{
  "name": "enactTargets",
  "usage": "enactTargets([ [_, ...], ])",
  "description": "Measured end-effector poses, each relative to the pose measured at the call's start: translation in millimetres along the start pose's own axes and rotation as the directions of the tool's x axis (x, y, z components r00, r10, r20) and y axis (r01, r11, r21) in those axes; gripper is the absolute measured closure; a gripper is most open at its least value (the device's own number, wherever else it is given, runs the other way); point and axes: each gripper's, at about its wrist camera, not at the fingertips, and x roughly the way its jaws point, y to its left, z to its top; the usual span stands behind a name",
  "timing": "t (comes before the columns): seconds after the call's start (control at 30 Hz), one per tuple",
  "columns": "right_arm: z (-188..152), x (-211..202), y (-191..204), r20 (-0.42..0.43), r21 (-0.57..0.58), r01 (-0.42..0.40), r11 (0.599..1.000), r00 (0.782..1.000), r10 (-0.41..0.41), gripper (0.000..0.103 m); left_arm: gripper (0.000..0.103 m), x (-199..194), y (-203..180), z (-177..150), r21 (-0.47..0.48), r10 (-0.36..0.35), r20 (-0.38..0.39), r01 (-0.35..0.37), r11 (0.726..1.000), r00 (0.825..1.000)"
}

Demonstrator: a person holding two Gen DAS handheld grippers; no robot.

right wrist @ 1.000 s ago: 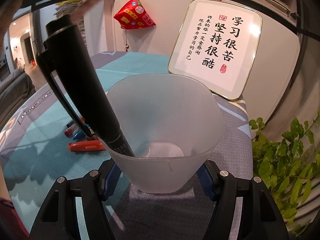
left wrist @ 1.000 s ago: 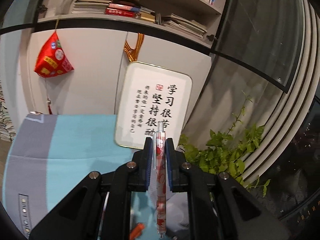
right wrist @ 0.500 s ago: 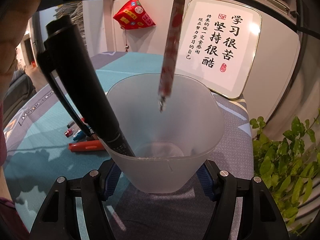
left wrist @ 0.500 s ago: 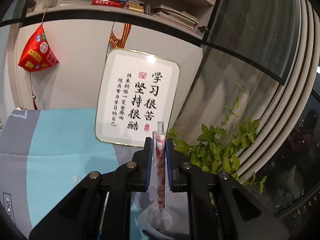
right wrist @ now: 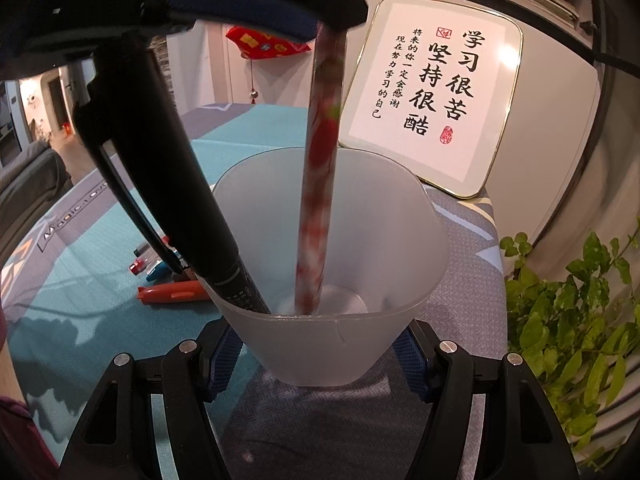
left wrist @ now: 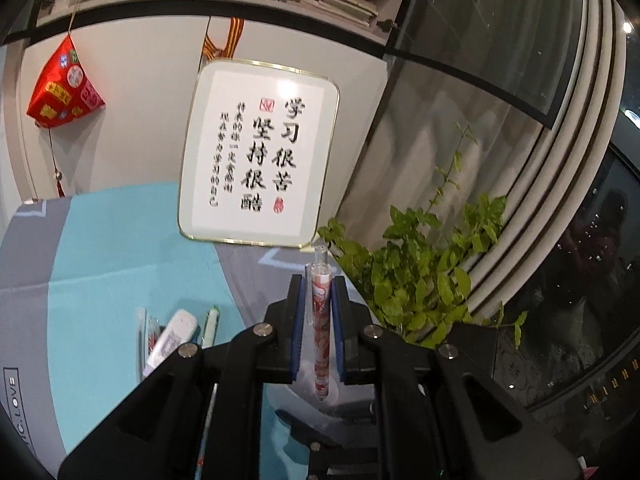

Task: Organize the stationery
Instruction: 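Carry the checkered pen with the left tool and drop it into the cup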

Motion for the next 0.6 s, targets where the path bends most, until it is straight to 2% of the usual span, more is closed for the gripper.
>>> enactTargets([
  [0.4,0.8,0.1,-1.3,-0.001,0.000,0.000,1.000,1.000,0.000,0.034,0.092,-0.7,1.4,-12.4,0.007,-0.004,-0.064,0.004,1.000,0.998],
  [0.5,0.2,0.3,-1.1,-0.001,0.002,-0.002,1.000,1.000,0.002,0.034,0.087,-3.1,2.3,-13.0,0.015,0.004,-0.065,-0.003,1.000,0.998],
  [0.57,0.1,0.5,-0.9,-0.001,0.001,-0.001,1.000,1.000,0.001,0.034,0.077,-6.4,2.9,-13.3,0.018,0.008,-0.061,-0.007,1.000,0.998],
  [0.6,-0.1,0.5,-0.7,-0.001,0.001,-0.001,1.000,1.000,0.001,0.034,0.075,-8.9,3.5,-12.7,0.018,0.007,-0.057,-0.006,1.000,0.998],
])
